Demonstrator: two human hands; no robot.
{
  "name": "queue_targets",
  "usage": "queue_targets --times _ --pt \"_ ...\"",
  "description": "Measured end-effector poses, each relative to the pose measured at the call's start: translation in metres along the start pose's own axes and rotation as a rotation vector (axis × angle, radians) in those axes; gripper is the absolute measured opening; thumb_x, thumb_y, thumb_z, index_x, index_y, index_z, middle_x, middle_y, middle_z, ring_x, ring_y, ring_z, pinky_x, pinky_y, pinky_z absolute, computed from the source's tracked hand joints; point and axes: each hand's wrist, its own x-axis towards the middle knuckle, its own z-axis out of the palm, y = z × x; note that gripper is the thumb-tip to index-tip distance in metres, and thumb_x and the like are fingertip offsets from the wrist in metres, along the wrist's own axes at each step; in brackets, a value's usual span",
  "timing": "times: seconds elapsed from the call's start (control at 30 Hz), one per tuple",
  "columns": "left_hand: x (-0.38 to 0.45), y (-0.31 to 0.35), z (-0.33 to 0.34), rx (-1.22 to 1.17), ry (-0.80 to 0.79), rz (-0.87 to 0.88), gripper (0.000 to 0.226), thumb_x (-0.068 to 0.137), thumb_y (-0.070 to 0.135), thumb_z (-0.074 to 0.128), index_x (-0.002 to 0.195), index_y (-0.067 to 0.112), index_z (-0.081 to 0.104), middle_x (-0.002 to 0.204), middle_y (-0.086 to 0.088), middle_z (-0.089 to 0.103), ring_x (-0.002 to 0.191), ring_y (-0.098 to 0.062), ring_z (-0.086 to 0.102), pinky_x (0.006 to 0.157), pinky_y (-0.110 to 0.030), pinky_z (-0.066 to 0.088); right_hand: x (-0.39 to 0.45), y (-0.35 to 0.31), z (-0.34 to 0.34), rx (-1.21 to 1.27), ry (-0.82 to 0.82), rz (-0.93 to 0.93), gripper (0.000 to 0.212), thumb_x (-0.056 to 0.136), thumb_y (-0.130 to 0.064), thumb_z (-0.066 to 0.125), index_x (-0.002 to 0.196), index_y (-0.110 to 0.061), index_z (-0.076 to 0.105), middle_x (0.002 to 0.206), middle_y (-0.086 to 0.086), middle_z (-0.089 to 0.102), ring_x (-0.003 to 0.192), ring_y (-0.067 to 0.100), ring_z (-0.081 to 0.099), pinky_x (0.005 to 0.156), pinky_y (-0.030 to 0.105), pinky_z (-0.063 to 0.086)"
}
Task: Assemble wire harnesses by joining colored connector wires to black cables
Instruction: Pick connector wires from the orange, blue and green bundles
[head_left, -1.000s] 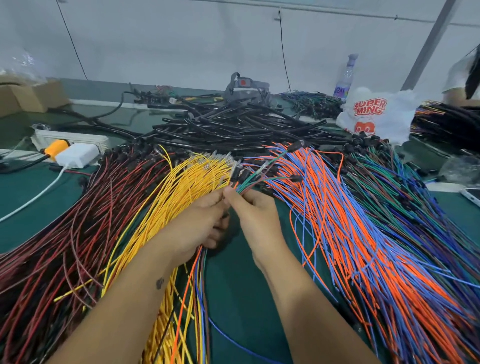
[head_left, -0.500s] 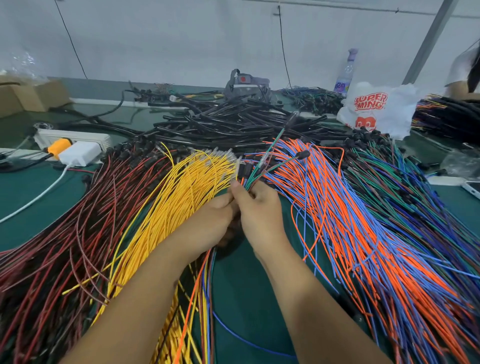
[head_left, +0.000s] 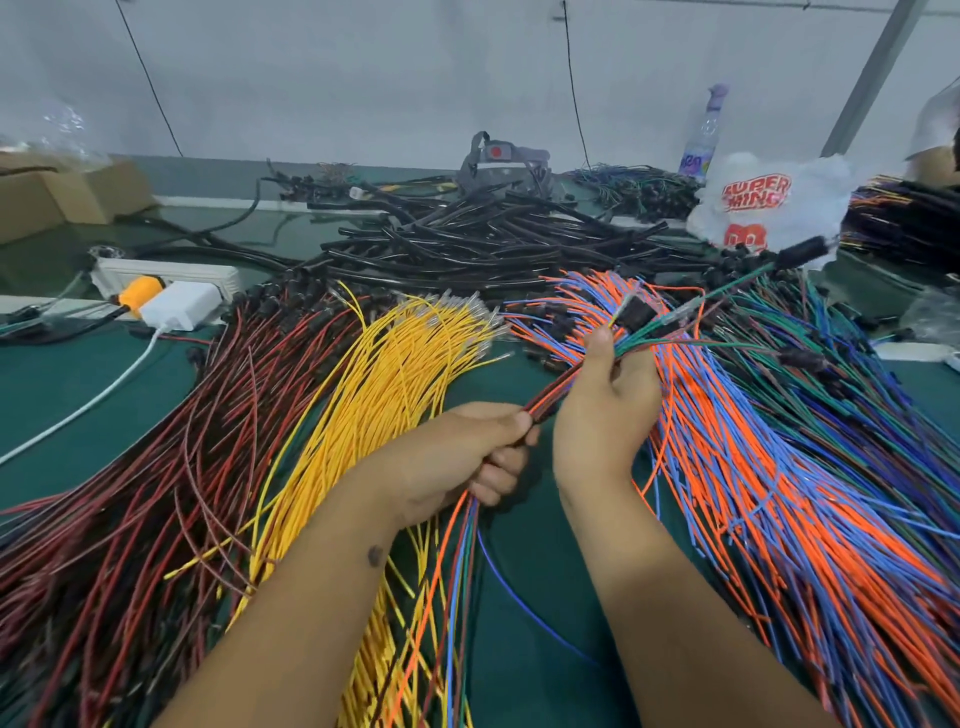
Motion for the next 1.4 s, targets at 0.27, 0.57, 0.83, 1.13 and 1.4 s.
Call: queue_targets --times 0.27,0.57,0.83,1.13,1.4 --pt "-0.004 0.002 -0.007 -0.038 0.129 0.113 0.03 0.103 0.02 0.035 0.075 0.015 0.042 0.051 0.009 0.028 0.038 -0.002 0.018 0.036 -0.012 0.017 -0.003 -0.006 -0.001 0.003 -0.723 0.304 0.023 0.092 -0.027 0.063 0.079 -0.011 0.053 0.049 -0.002 0.036 0.035 0.003 0.027 0.035 0.014 0.021" --pt "-0.001 0.003 -0.003 -0.027 0.153 0.042 0.027 0.102 0.018 0.037 0.08 0.013 0.051 0.055 0.005 0.022 0.04 -0.003 0.017 0.036 -0.012 0.014 0.008 0.001 -0.008 0.015 -0.506 0.204 0.036 0.095 -0.022 0.058 0.065 -0.017 0.039 0.053 0.001 0.029 0.047 0.013 0.023 0.049 0.03 0.02" --pt "0.001 0.0 -0.003 0.033 0.06 -0.034 0.027 0.103 0.017 0.036 0.085 0.011 0.055 0.054 0.006 0.029 0.042 -0.006 0.025 0.038 -0.014 0.023 0.04 0.017 -0.023 0.252 0.071 0.278 0.045 0.098 -0.018 0.053 0.061 -0.019 0.03 0.053 0.004 0.031 0.048 0.017 0.03 0.05 0.031 0.026" --pt "-0.001 0.001 -0.012 0.006 0.146 0.052 0.029 0.104 0.02 0.034 0.078 0.014 0.047 0.056 0.006 0.024 0.044 -0.006 0.016 0.038 -0.014 0.016 0.02 0.001 -0.011 0.518 -0.452 0.558 0.027 0.095 -0.015 0.058 0.07 -0.012 0.047 0.045 -0.004 0.037 0.034 0.007 0.025 0.037 0.018 0.022" --pt "-0.003 0.004 -0.005 -0.085 0.102 0.025 0.028 0.103 0.024 0.037 0.083 0.012 0.052 0.054 0.004 0.03 0.04 -0.008 0.027 0.037 -0.015 0.025 0.006 0.0 -0.002 0.39 -0.464 0.386 0.033 0.101 -0.017 0.048 0.07 -0.01 0.053 0.042 -0.008 0.035 0.032 0.005 0.028 0.037 0.016 0.02"
